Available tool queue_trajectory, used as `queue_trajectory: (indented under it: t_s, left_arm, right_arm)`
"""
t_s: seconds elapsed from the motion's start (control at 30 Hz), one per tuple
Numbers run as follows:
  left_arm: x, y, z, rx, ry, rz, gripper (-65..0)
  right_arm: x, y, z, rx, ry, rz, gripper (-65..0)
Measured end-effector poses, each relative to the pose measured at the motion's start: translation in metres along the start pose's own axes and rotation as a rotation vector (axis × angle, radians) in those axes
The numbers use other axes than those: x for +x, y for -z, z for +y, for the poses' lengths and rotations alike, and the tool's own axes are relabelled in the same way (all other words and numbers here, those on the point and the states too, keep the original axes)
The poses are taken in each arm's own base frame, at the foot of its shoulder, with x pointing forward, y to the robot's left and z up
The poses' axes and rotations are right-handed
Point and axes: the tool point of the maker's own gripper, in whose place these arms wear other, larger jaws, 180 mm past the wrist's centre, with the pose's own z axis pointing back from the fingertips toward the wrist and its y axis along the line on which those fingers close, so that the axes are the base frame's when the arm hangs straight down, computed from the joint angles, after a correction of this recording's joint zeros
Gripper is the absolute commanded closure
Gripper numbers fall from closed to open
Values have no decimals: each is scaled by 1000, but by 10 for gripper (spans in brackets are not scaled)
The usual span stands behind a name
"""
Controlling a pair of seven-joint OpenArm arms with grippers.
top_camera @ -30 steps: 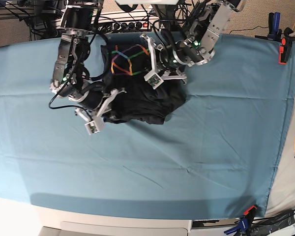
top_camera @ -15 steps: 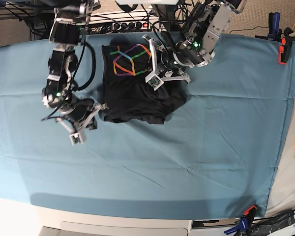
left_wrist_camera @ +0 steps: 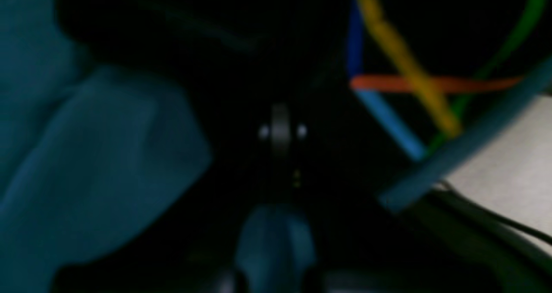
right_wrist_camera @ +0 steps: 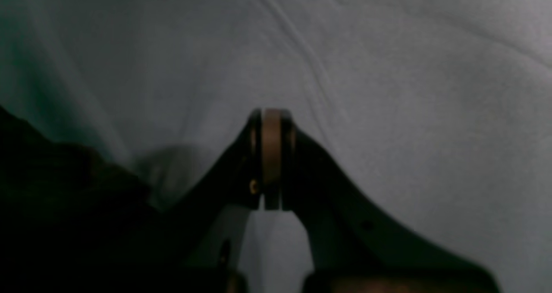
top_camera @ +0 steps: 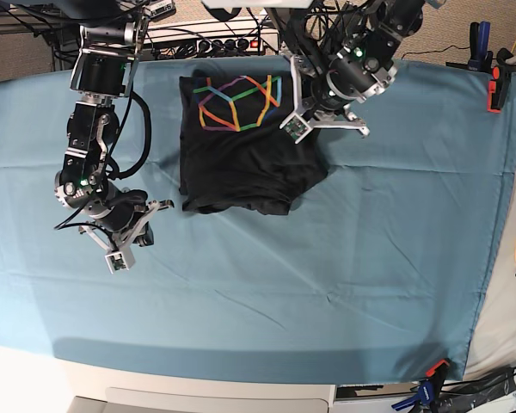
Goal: Fold the T-shirt properly
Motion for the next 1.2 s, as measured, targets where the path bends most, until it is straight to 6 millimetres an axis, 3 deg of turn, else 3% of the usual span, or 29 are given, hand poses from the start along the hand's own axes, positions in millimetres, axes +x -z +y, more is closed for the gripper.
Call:
queue_trajectory:
  t_s: [0.1,0.2,0.37,0.5,0.6,0.7,0.87,0.93,1.07,1.2]
  left_arm:
    - [-8,-4,15,75,15,22,0]
    - [-18,-18,44,189,47,67,0]
    - [16,-47,56,255,51,-70,0]
    - [17,-59,78,335,42,-83,0]
    - [2,-70,109,422,-5,-51,0]
    - [-26,-92,136,491,-62,-4,0]
    - [-60,-132,165,565,-146,28,0]
    - [-83,-142,169,577,-194,80,0]
    - [-114,-156,168,563,-246,142,0]
    - [-147,-167,154,546,-279,240,0]
  right_arm:
    - [-3,-3,-9,-16,-14,16,0]
    - [-3,-7,-17,-28,2,10,0]
    - [1,-15,-29,-24,101,-34,0]
    - [-3,-28,-45,-13,231,-56,0]
    - [0,-44,-44,58,276,-87,0]
    - [8,-76,-57,55,271,-171,0]
    - [-17,-129,-88,-87,187,-134,0]
    - [-28,-150,-94,-128,153,-112,0]
    - [-54,-187,-86,-152,106,-60,0]
    - [-89,-219,-75,-171,85,44,0]
